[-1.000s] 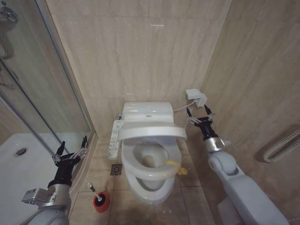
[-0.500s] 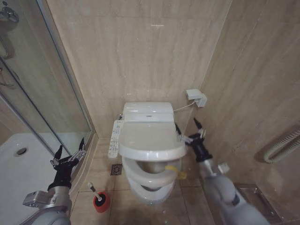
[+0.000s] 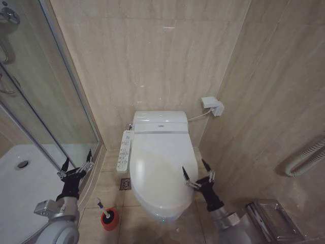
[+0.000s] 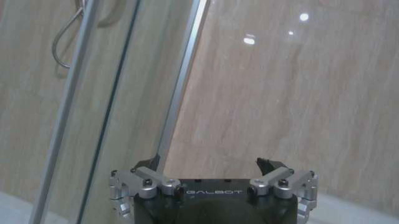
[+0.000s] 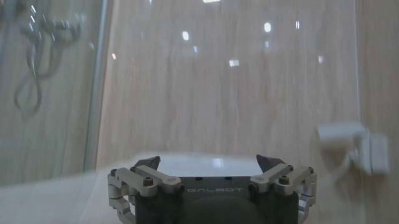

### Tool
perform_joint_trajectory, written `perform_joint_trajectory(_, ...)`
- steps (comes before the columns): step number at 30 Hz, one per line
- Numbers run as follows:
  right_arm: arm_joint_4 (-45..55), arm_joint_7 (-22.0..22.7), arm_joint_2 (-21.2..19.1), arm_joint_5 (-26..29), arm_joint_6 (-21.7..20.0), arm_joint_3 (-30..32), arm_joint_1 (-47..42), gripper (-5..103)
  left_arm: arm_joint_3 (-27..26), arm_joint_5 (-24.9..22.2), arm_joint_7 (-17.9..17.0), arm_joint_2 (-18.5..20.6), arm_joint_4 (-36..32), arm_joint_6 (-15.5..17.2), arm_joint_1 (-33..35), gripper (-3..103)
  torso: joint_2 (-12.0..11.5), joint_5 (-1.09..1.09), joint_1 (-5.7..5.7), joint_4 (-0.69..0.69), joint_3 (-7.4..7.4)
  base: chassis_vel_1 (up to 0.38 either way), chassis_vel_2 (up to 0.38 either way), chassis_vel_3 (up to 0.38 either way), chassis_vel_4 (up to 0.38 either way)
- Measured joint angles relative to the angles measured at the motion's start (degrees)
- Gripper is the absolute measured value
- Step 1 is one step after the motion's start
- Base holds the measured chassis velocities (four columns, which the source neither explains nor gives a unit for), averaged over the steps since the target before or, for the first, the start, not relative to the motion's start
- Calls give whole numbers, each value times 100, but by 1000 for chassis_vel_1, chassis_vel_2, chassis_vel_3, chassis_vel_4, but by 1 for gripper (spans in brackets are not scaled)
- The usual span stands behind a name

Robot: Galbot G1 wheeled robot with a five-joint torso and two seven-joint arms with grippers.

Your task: Open the toilet lid, clean the toilet bowl with a toilet brush, close the toilet lid, and flush.

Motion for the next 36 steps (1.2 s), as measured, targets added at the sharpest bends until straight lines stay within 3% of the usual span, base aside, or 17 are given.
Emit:
perform_joint_trajectory(12, -940, -55, 322, -154, 228, 155, 377, 100, 102, 191, 74, 47, 270, -112, 52, 100, 0, 2, 0, 2, 0, 0, 0, 0, 0)
perform_joint_trajectory(17, -394, -67, 398, 337, 90, 338, 469, 100, 117, 287, 81, -11, 463, -160, 31, 100, 0, 1, 0, 0, 0, 0, 0, 0, 0)
perform_joint_trajectory(23, 90, -71, 322, 486, -46, 392, 638, 100, 28, 330, 91, -16, 554, -223, 17, 100, 0, 1, 0, 1, 0, 0, 0, 0, 0)
perform_joint_trajectory(30, 202, -71, 304, 486, -121, 385, 912, 100, -24, 404, 417, 236, 747, -392, -183, 100, 0, 1, 0, 2, 0, 0, 0, 0, 0)
perform_joint_trajectory(36, -111, -42, 402, 500, -160, 343, 1208, 100, 140, 228, 975, 529, 1330, -692, -703, 100, 0, 0, 0, 2, 1, 0, 0, 0, 0)
